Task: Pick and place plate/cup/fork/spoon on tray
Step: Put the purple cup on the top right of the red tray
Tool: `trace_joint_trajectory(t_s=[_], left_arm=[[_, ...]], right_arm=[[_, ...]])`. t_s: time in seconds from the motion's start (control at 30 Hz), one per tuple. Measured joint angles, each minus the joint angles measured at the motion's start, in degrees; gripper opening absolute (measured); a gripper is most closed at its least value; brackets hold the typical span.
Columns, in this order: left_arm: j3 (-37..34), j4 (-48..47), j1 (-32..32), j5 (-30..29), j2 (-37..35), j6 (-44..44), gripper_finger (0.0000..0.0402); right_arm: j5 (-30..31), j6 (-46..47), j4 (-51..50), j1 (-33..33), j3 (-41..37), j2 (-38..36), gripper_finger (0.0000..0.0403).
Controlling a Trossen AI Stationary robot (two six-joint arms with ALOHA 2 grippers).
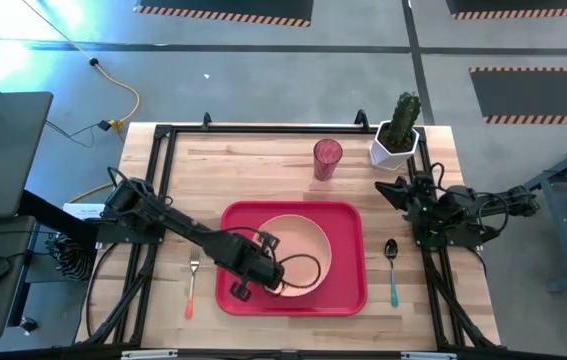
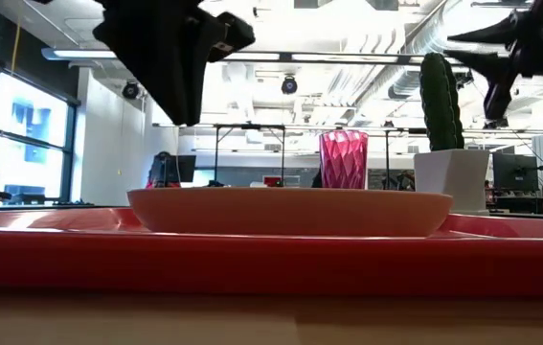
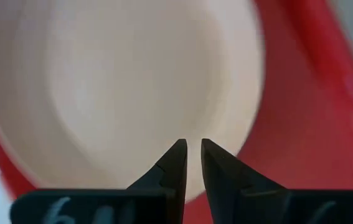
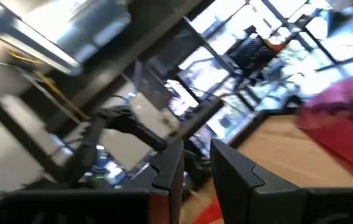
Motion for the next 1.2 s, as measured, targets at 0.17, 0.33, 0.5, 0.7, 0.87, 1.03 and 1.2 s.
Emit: trace_joint_trajectory(t_s=[0.17, 0.33, 0.5, 0.7, 0.87, 1.03, 1.2], left_arm=[[1.34, -8.15, 3.12, -0.45, -0.94, -5.01, 0.0039], [1.31, -13.84, 6.58, -0.85, -3.69, -7.2, 0.0039], [1.31, -15.9, 9.59, -4.73, -8.59, -7.6, 0.0039], [1.31, -15.71, 13.42, -10.64, -16.11, -7.89, 0.0039], [-1.79, -14.24, 17.22, -13.72, -23.7, -9.82, 0.0039], [-9.34, -10.12, 21.1, -15.31, -32.7, -12.19, 0.0039], [-14.99, -5.03, 24.39, -15.4, -39.66, -12.74, 0.0039]], right_arm=[[-1.85, -4.02, 9.48, 0.02, -0.01, -0.01, 0.0069], [-1.65, -11.28, 11.62, 0.02, 3.34, 0.01, 0.0084], [-0.32, -19.12, 11.24, 0.02, 9.15, 1.89, 0.0115], [4.59, -27.68, 5.01, 0.0, 18.26, 7.74, 0.0137], [7.58, -31.98, -4.01, 0.0, 27.67, 15.56, 0.014], [11.2, -34.82, -12.83, 0.0, 36.88, 23.2, 0.014], [15.89, -35.04, -22.67, -0.31, 45.46, 30.26, 0.014]])
